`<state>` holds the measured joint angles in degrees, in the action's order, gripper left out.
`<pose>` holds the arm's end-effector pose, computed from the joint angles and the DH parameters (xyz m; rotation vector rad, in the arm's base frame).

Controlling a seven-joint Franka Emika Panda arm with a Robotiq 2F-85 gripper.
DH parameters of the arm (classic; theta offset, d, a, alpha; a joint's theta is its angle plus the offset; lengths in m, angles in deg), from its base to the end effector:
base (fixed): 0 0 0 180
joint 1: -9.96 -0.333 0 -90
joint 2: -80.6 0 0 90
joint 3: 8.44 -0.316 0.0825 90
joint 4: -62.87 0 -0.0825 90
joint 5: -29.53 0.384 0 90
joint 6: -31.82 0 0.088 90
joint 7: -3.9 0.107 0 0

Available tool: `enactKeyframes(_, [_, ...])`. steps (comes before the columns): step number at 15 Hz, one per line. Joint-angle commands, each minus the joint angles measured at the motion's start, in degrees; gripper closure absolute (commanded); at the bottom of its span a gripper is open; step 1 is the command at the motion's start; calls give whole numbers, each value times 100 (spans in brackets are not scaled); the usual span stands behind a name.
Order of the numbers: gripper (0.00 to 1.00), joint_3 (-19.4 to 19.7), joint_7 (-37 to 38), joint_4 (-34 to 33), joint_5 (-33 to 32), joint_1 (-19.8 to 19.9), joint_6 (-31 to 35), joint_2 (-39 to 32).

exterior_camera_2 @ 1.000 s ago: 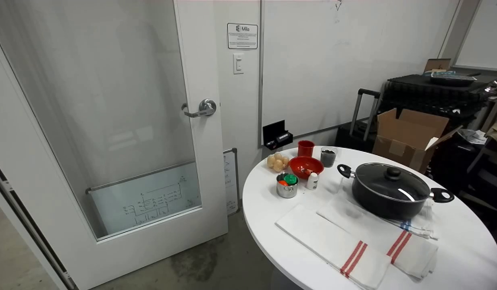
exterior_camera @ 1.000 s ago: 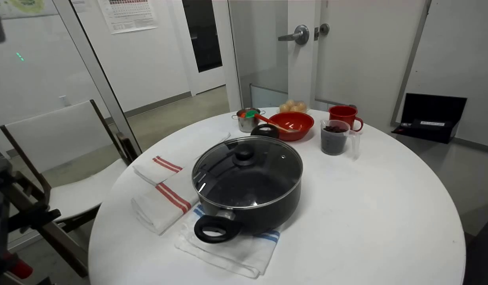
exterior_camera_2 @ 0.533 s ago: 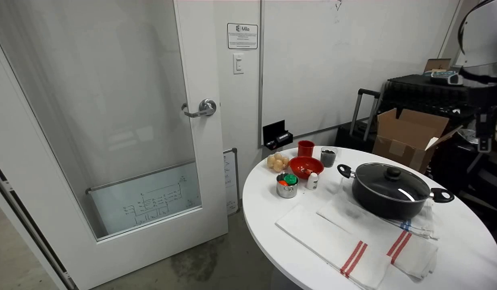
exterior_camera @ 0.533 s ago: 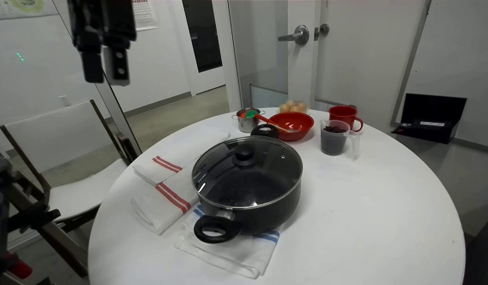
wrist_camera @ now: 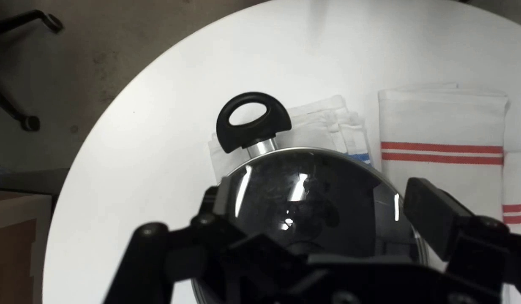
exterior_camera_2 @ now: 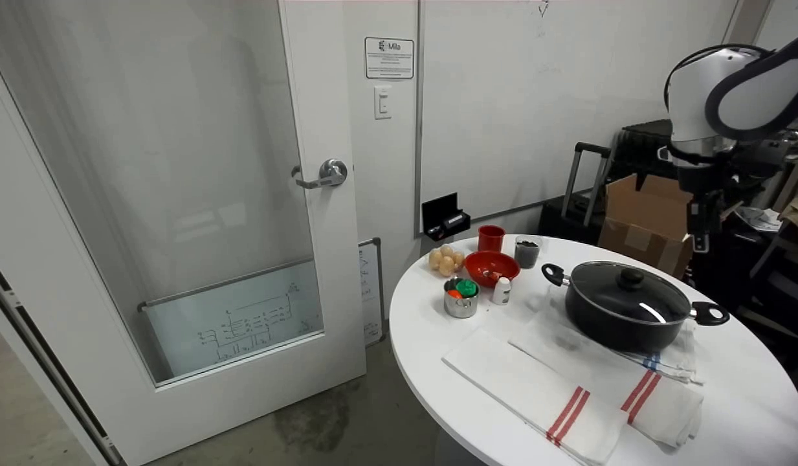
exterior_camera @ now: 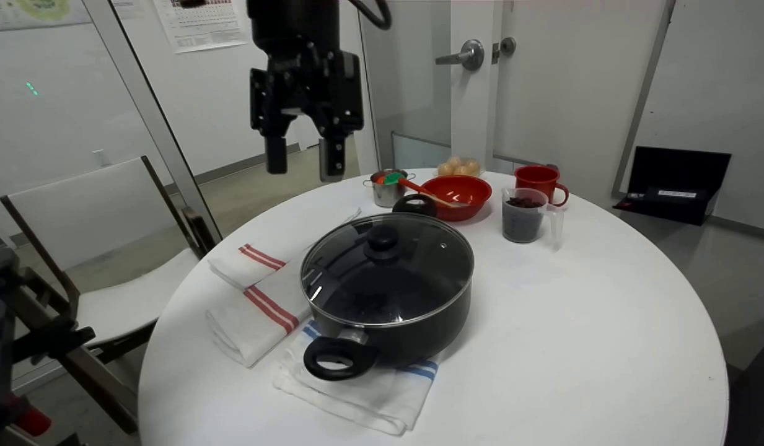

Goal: Remove the glass lid from the pot.

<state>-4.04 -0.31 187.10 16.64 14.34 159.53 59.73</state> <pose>0.5224 -0.0885 0.2039 2.9527 0.1276 -0.4803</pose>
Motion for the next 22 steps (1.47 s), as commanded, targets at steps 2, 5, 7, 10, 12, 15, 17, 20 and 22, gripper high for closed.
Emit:
enactKeyframes(2, [0,24,-204,-1102,92,113,113,-1042])
enactKeyframes(5, [0,-34,-333,-1598,229,224,145,-1491])
enactKeyframes(7, [0,-75,-428,-1904,304,280,160,-1773])
enactKeyframes(10, [0,-156,-536,-2276,431,316,136,-2137])
enactKeyframes(12, [0,-201,-592,-2478,490,318,96,-2345])
enactKeyframes(15, [0,-253,-636,-2687,564,318,57,-2588])
enactKeyframes(17, [0,-264,-663,-2803,592,318,28,-2730])
enactKeyframes(20, [0,-264,-671,-2934,597,317,-2,-2905])
enactKeyframes(22, [0,-267,-678,-2993,592,315,-6,-2985])
